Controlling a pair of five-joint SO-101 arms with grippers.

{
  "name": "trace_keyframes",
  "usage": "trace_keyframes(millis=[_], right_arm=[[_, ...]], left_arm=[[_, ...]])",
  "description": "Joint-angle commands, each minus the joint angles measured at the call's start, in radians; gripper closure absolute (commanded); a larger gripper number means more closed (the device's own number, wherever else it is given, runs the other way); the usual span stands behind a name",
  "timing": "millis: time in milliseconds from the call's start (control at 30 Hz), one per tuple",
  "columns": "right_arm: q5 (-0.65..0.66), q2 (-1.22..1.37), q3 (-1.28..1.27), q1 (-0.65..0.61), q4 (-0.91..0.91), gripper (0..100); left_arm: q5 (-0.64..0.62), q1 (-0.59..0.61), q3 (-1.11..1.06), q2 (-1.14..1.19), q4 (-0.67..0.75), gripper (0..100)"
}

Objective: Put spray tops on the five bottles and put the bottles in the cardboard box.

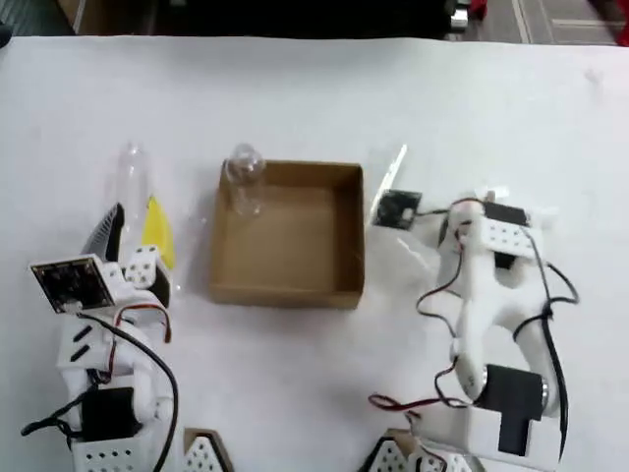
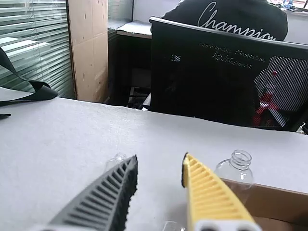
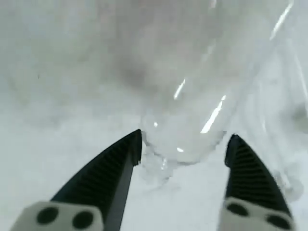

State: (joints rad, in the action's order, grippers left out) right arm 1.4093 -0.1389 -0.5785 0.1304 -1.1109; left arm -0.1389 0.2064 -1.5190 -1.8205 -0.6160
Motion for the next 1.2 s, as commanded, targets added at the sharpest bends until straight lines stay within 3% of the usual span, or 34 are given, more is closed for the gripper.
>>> trace_keyframes(millis=[0, 333, 467, 500, 600, 667, 767, 967, 1033, 1167], right_arm=[[-0.020, -0.053, 0.032, -0.008, -0.008, 68.2], [-0.021, -0.249, 0.038, 0.131, -0.016, 69.7], [-0.031, -0.323, 0.008, 0.154, -0.016, 97.5], [-0.028, -0.337, -0.020, 0.154, -0.015, 99.2], [-0.026, -0.384, -0.075, 0.182, -0.004, 91.2], [-0.052, -0.407, -0.089, 0.196, 0.079, 93.0], [-0.204, -0.398, -0.121, 0.200, 0.259, 98.7], [-0.304, -0.335, -0.081, 0.203, 0.274, 88.2], [-0.456, -0.308, -0.009, 0.222, 0.280, 88.2], [-0.957, -0.170, 0.256, 0.303, 0.236, 94.5]], left_arm=[[0.006, -0.015, 0.014, -0.007, 0.029, 85], [0.006, -0.042, 0.012, -0.007, 0.029, 85], [0.008, -0.039, 0.012, -0.007, 0.029, 85], [0.008, -0.039, 0.014, -0.007, 0.028, 85], [0.008, -0.038, 0.018, -0.007, 0.023, 85], [0.008, -0.038, 0.018, -0.007, 0.023, 85], [0.008, -0.038, 0.018, -0.007, 0.021, 85], [0.008, -0.038, 0.018, -0.007, 0.021, 85], [0.008, -0.038, 0.018, -0.007, 0.021, 85], [0.008, -0.038, 0.018, -0.007, 0.021, 85]])
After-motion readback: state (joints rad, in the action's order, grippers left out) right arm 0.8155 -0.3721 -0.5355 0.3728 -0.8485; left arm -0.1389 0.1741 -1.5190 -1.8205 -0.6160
